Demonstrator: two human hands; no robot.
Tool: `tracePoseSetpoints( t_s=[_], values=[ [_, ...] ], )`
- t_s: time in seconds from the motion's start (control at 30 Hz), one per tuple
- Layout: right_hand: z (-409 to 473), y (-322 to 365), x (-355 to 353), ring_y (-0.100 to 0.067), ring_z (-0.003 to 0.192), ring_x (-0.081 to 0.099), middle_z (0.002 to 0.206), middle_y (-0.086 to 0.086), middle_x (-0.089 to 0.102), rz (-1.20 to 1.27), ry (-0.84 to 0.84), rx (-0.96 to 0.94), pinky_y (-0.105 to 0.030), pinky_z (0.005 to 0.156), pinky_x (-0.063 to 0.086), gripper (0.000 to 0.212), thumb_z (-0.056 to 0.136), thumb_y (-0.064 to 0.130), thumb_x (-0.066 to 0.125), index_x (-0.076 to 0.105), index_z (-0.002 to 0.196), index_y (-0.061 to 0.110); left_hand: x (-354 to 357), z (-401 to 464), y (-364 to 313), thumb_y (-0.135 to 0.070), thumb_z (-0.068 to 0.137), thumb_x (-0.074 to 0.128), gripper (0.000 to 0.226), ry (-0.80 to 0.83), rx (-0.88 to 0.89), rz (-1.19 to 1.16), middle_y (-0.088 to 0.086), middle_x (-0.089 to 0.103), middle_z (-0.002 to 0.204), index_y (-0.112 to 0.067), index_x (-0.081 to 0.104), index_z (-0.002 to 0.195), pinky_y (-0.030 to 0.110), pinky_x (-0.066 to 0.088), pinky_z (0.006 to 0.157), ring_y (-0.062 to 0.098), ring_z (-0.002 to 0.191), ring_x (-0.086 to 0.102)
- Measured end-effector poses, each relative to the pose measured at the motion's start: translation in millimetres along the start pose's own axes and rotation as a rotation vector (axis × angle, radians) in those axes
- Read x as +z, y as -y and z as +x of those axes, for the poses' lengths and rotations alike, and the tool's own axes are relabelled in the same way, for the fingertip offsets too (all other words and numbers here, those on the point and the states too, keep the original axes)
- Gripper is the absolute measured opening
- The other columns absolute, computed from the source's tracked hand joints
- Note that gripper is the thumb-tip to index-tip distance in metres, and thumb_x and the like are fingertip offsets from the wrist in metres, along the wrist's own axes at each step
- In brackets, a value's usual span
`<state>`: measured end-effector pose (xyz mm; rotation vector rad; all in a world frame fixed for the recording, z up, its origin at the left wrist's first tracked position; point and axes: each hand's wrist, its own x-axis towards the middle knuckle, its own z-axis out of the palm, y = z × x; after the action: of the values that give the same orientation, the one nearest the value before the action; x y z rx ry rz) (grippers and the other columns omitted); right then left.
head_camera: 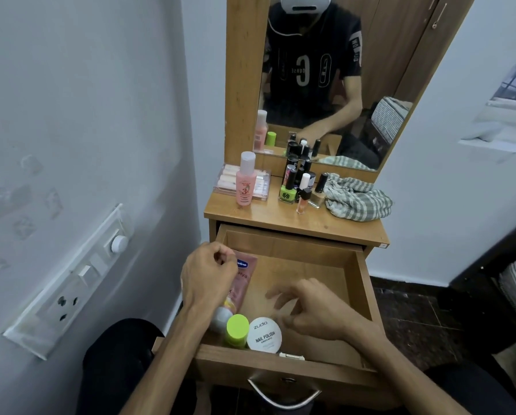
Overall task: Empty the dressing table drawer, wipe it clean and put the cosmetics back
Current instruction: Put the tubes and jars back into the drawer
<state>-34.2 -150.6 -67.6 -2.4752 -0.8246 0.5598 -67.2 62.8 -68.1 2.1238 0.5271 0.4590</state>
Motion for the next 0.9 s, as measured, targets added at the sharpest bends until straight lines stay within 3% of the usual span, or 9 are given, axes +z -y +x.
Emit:
tracePoseSetpoints(
  t_s=[0.13, 0.2, 0.3, 0.4, 0.5, 0.57, 0.7, 0.8, 0.9],
  values=[
    [24, 34, -46, 0.005, 0.082, 0.069, 0.095, 0.014, 0.076, 0.062, -0.45, -0.025, -0.021, 0.081, 0.058, 0.026, 0.091, 0.02, 0.071, 0.076, 0.115, 0.028, 2, 2, 0, -0.017, 0.088, 0.065, 0.015, -0.014, -0.003, 0.024, -0.014, 0.068, 0.084, -0.025, 0.074, 0.078, 0.017, 0.039, 0.061, 0.008, 0.078, 0.063],
    [43, 61, -73, 0.003, 0.081, 0.067, 0.106, 0.014, 0.074, 0.142, -0.662, -0.02, -0.022, 0.08, 0.059, 0.03, 0.092, 0.026, 0.073, 0.073, 0.122, 0.025, 3, 2, 0, -0.018, 0.088, 0.065, 0.015, -0.02, -0.011, 0.028, -0.014, 0.068, 0.084, -0.025, 0.073, 0.078, 0.017, 0.039, 0.06, 0.008, 0.077, 0.063],
    [81, 92, -104, -0.004, 0.082, 0.068, 0.122, 0.01, 0.072, 0.064, -0.879, -0.106, -0.031, 0.08, 0.061, 0.052, 0.089, 0.04, 0.074, 0.064, 0.137, 0.024, 3, 2, 0, -0.017, 0.088, 0.064, 0.016, -0.022, -0.018, 0.006, -0.014, 0.069, 0.086, -0.024, 0.074, 0.078, 0.024, 0.043, 0.065, 0.008, 0.08, 0.064],
    [117, 109, -118, -0.014, 0.096, 0.072, 0.128, 0.006, 0.071, -0.022, -0.837, -0.057, -0.038, 0.087, 0.06, 0.061, 0.086, 0.047, 0.076, 0.059, 0.141, 0.025, 1, 3, 0, -0.015, 0.086, 0.064, 0.016, -0.012, -0.028, -0.025, -0.013, 0.07, 0.088, -0.024, 0.074, 0.078, 0.028, 0.05, 0.072, 0.009, 0.083, 0.065],
    [135, 111, -118, -0.016, 0.103, 0.07, 0.116, 0.003, 0.076, -0.003, -0.788, -0.008, -0.04, 0.092, 0.059, 0.043, 0.089, 0.042, 0.077, 0.07, 0.128, 0.024, 0, 2, 1, -0.013, 0.085, 0.064, 0.017, -0.015, -0.023, -0.05, -0.012, 0.07, 0.087, -0.025, 0.074, 0.078, 0.03, 0.053, 0.075, 0.01, 0.083, 0.065],
    [130, 107, -112, -0.013, 0.093, 0.07, 0.104, 0.004, 0.077, 0.052, -0.818, -0.027, -0.041, 0.087, 0.061, 0.031, 0.09, 0.034, 0.077, 0.074, 0.119, 0.022, -2, 1, 0, -0.012, 0.085, 0.064, 0.018, -0.022, -0.015, -0.059, -0.011, 0.07, 0.086, -0.025, 0.074, 0.077, 0.03, 0.052, 0.075, 0.01, 0.082, 0.065],
    [90, 95, -103, -0.004, 0.083, 0.07, 0.1, 0.007, 0.077, 0.145, -0.844, -0.088, -0.029, 0.076, 0.062, 0.024, 0.093, 0.031, 0.075, 0.077, 0.113, 0.018, -2, 2, -1, -0.012, 0.085, 0.064, 0.017, -0.017, -0.002, -0.065, -0.011, 0.07, 0.085, -0.024, 0.074, 0.079, 0.03, 0.053, 0.071, 0.009, 0.079, 0.065],
    [57, 80, -86, 0.0, 0.073, 0.071, 0.087, 0.008, 0.076, 0.198, -0.655, -0.017, -0.018, 0.059, 0.056, 0.021, 0.095, 0.036, 0.073, 0.072, 0.111, 0.023, -2, 2, -1, -0.011, 0.082, 0.065, 0.016, -0.018, 0.007, -0.043, -0.011, 0.069, 0.081, -0.023, 0.073, 0.075, 0.027, 0.047, 0.065, 0.009, 0.076, 0.064],
    [43, 56, -49, -0.002, 0.07, 0.073, 0.08, 0.005, 0.077, 0.232, -0.533, 0.119, -0.019, 0.058, 0.056, 0.017, 0.09, 0.036, 0.078, 0.069, 0.099, 0.025, -2, 1, -1, -0.012, 0.084, 0.064, 0.016, -0.007, 0.014, -0.023, -0.013, 0.069, 0.08, -0.023, 0.073, 0.076, 0.023, 0.043, 0.061, 0.004, 0.076, 0.063]
  ],
)
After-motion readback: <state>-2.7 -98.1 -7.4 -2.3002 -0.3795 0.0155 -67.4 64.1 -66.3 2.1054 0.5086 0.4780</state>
